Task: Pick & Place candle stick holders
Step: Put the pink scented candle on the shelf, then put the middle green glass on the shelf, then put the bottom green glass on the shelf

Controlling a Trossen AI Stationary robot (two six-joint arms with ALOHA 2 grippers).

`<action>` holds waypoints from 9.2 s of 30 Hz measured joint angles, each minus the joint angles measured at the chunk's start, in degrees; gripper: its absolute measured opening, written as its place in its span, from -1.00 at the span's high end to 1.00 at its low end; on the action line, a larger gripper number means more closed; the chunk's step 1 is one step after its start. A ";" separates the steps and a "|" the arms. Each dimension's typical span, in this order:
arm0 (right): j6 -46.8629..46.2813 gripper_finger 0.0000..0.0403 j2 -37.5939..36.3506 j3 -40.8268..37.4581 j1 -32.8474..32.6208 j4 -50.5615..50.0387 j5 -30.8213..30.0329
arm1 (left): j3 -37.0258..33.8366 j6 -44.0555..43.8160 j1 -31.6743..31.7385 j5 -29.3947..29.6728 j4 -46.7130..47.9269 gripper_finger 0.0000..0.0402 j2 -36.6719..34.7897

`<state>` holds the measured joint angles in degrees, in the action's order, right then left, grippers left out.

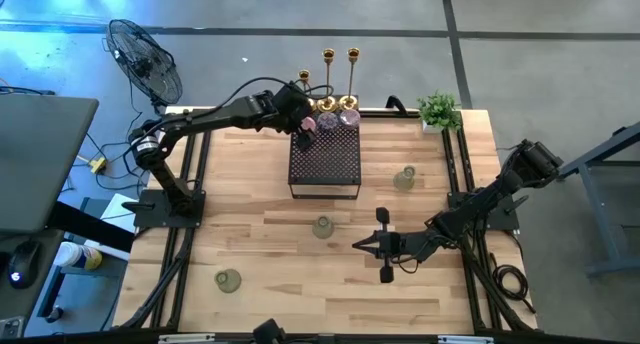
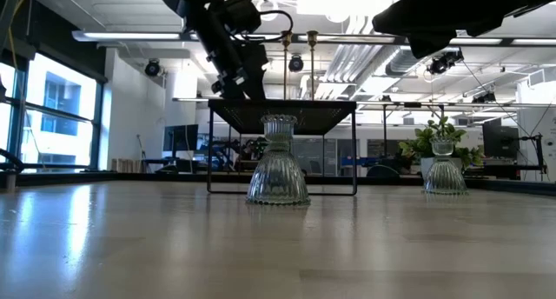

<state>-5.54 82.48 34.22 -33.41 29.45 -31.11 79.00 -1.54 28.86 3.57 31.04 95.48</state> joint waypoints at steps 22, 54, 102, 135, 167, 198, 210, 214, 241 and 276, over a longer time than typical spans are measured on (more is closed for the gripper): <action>0.02 0.99 0.00 -0.01 -0.01 -0.02 0.03 | 0.00 1.56 0.00 2.73 0.44 -0.68 -0.21; -1.58 0.99 0.00 0.00 -0.02 -0.52 2.86 | -20.08 14.12 -13.15 -0.93 -5.42 0.86 -28.14; -19.58 -0.42 26.83 18.57 14.90 -3.42 0.51 | -66.60 1.22 -22.14 -2.95 -46.07 0.95 -62.99; -7.79 0.35 -5.05 18.64 24.87 -24.50 -6.77 | -66.60 1.20 -22.14 -2.93 -46.02 0.95 -62.98; -1.88 0.34 -2.42 12.85 49.95 -14.27 12.22 | -66.60 1.22 -22.14 -2.93 -46.47 0.95 -62.98; -0.65 0.02 0.07 12.51 51.43 -10.40 12.22 | -66.60 1.22 -22.14 -2.92 -46.30 0.95 -62.97; 1.81 -0.21 -3.31 12.52 51.15 -8.12 13.34 | -66.60 1.22 -22.13 -2.91 -45.80 0.95 -62.97; 3.44 -0.20 -7.88 12.52 49.18 -11.66 14.76 | -66.60 0.37 -22.13 -2.95 -44.84 0.95 -62.99; 3.46 0.92 -20.24 -18.21 12.24 12.17 -0.88 | -35.53 -23.77 -58.80 12.38 2.32 1.00 -39.86; 5.60 1.00 -20.20 -18.21 9.66 11.96 -2.97 | -10.14 -69.42 -86.63 7.63 35.12 -0.63 -7.51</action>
<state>0.05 62.28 16.01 -23.75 41.41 -34.09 68.86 -70.96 -57.77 11.20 66.16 87.98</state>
